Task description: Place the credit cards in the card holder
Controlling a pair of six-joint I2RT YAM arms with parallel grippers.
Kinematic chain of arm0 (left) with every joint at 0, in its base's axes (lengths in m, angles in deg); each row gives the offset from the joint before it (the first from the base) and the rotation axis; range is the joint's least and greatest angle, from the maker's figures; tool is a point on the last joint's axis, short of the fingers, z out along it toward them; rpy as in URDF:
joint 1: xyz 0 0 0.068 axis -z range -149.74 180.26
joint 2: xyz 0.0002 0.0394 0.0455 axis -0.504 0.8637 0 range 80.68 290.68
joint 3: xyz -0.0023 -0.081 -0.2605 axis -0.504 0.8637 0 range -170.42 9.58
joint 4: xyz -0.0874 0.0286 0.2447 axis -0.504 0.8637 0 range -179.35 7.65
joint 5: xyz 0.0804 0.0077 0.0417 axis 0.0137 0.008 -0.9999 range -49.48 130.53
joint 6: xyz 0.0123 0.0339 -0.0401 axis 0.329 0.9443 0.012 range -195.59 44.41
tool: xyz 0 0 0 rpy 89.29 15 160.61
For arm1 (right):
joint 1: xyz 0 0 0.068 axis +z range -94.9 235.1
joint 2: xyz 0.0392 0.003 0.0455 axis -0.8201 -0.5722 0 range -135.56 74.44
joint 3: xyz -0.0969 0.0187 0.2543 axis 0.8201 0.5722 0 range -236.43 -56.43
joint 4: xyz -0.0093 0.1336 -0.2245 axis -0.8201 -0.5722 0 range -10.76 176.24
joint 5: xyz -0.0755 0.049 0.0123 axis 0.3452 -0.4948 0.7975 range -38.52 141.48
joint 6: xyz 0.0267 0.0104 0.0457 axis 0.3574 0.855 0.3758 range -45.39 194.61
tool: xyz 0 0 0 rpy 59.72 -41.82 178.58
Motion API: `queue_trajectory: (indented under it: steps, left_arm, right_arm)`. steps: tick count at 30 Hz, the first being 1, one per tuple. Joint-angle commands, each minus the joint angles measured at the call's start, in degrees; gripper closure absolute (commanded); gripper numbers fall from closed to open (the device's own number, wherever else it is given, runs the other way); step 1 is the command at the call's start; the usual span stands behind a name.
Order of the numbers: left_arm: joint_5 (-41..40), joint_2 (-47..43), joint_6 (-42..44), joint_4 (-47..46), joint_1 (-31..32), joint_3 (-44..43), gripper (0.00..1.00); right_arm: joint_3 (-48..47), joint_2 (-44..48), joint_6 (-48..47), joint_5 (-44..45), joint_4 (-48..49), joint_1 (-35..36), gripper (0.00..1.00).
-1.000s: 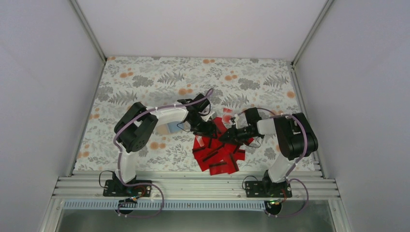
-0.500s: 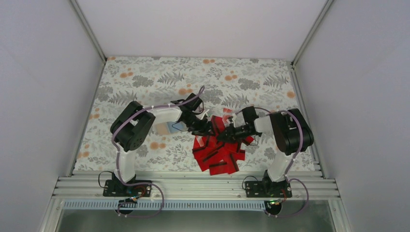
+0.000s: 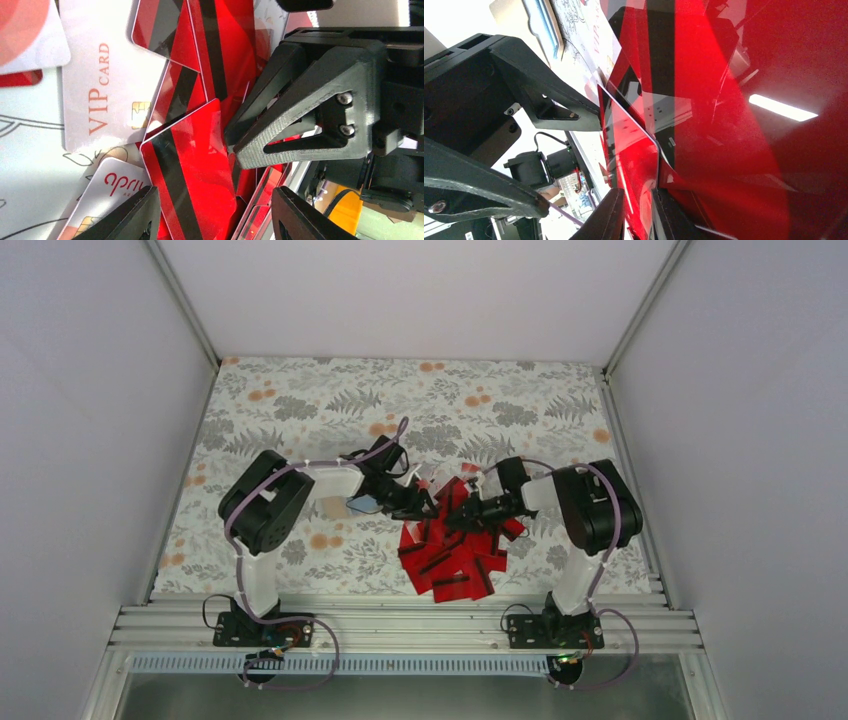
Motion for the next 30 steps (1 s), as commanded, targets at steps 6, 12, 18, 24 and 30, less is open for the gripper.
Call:
queue_trajectory:
  steps: [6,12,18,24,30]
  left_arm:
    - [7.9,-6.1,-3.1,-8.5,1.9,-2.1,0.45]
    - [8.9,-4.4,-2.3,-6.9,1.9,-3.7,0.45]
    - [8.2,-2.3,-1.3,-6.4,2.0,-4.2,0.46]
    - [-10.6,-6.0,4.8,13.6,2.0,-11.4,0.42]
    - [-21.2,-9.2,8.4,24.3,1.8,-8.5,0.28]
  right_arm:
    - [-2.0,-4.3,0.3,9.1,2.0,1.6,0.83]
    - [-3.4,-4.9,0.5,7.9,2.1,1.5,0.8]
    - [-5.8,-5.8,0.1,7.4,0.9,1.6,0.79]
    - [-6.2,-4.6,-1.6,7.9,-2.2,1.6,0.78]
    - [-6.8,-2.3,-3.9,11.0,-7.9,1.8,0.69]
